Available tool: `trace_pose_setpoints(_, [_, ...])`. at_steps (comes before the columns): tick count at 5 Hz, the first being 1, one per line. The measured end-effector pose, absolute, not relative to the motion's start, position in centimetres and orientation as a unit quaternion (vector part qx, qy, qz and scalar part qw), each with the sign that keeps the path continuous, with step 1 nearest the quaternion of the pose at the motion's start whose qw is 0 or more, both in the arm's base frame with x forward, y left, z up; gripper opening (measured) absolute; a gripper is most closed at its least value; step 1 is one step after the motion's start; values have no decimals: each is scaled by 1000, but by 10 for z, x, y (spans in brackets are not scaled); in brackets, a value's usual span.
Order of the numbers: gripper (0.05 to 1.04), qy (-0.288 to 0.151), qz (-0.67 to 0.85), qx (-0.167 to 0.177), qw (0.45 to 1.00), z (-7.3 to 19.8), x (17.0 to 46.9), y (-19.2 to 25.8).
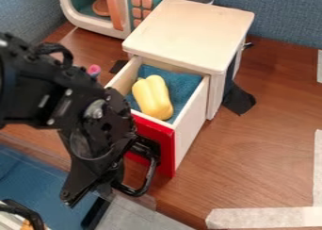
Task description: Open the drawer
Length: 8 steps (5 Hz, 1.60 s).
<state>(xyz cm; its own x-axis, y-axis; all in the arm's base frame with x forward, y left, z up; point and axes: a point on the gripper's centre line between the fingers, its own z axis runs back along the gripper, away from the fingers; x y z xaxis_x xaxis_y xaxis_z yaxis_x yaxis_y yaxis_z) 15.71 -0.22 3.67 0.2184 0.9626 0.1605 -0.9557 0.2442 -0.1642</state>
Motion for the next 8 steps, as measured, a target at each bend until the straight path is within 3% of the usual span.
trace_pose_setpoints(1, [436, -117, 582, -10, 804, 36, 155, -2])
trace_pose_setpoints(2, [758, -125, 571, -5, 811, 36, 154, 1])
trace_pose_setpoints(3, [1007, -131, 570, -7, 811, 40, 155, 6])
trace_pose_setpoints(6, [1001, -129, 508, -46, 850, 88, 150, 12])
trace_pose_setpoints(7, [1001, -121, 400, -57, 907, 106, 165, 10])
trace_pose_setpoints(8, [1001, -151, 299, -8, 942, 129, 191, -6])
